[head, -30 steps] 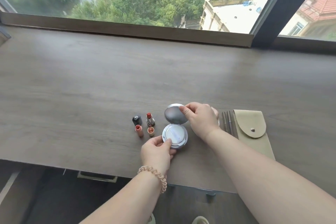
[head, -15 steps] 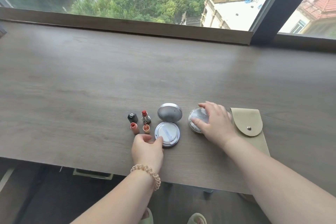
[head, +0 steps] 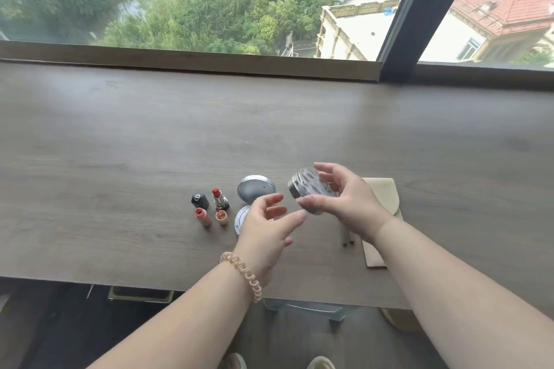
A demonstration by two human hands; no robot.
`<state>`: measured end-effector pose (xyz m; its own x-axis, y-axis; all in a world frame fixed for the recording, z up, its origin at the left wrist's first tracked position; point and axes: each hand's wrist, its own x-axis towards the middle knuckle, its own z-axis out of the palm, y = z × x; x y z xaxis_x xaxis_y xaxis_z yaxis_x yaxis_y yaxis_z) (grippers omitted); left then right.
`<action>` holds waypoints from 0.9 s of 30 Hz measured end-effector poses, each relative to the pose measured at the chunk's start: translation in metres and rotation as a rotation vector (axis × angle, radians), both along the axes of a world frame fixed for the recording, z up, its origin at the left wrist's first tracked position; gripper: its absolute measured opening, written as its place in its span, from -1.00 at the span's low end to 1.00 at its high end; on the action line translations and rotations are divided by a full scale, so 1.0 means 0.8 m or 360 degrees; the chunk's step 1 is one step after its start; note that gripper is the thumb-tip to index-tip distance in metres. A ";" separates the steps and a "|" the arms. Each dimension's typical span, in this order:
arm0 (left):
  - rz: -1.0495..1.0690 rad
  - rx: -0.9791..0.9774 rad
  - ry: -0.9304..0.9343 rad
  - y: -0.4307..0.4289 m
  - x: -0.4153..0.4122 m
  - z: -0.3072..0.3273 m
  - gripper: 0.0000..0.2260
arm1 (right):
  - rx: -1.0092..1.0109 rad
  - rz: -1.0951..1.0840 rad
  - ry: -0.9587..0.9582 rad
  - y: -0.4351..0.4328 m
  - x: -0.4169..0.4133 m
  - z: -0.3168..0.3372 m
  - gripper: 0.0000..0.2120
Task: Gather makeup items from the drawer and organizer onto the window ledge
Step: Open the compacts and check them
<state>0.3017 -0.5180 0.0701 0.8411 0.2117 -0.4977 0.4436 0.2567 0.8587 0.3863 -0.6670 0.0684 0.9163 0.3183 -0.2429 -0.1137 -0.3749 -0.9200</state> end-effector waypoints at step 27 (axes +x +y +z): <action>-0.0191 -0.0670 -0.0645 -0.106 -0.014 0.116 -0.48 | 0.0148 0.0364 -0.0401 -0.106 -0.031 0.148 -0.40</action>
